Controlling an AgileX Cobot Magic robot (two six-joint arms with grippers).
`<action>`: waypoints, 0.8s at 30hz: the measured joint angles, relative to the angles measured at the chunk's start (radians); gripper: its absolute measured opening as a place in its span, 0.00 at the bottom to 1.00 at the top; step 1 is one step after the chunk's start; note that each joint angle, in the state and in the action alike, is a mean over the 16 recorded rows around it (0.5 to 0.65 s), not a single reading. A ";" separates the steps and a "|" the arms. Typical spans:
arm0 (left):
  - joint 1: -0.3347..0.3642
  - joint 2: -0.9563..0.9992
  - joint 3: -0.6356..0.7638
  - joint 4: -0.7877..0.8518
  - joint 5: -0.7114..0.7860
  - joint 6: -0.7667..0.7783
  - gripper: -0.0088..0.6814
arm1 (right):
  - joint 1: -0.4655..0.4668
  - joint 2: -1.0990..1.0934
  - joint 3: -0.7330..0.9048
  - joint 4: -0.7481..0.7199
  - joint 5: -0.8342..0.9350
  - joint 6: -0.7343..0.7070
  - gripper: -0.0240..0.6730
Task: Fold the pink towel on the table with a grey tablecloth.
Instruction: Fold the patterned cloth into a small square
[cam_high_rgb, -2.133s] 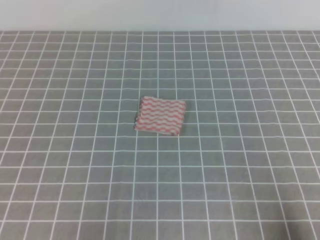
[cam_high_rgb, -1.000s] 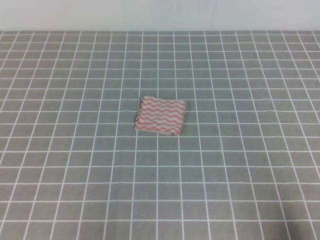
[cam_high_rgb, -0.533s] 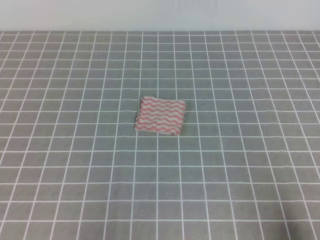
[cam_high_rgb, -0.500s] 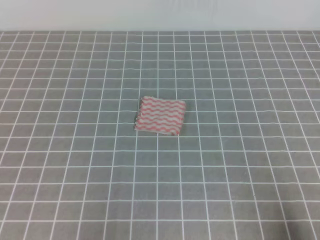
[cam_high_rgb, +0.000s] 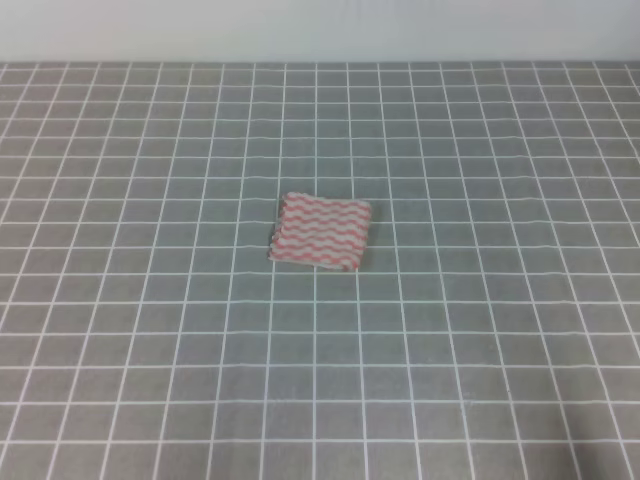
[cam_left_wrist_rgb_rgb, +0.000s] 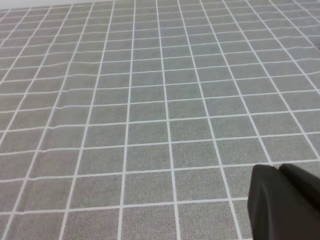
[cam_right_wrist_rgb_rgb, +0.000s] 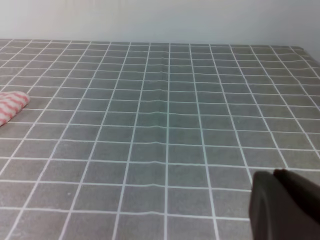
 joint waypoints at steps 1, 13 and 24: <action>0.000 0.000 0.000 0.000 0.000 0.000 0.01 | 0.000 0.000 0.002 0.000 0.000 0.000 0.01; 0.000 -0.002 0.003 0.000 -0.001 0.000 0.01 | 0.000 -0.006 0.008 -0.002 -0.002 0.001 0.01; 0.000 -0.004 0.005 0.001 0.000 0.000 0.01 | 0.000 0.000 0.000 0.000 0.000 0.001 0.01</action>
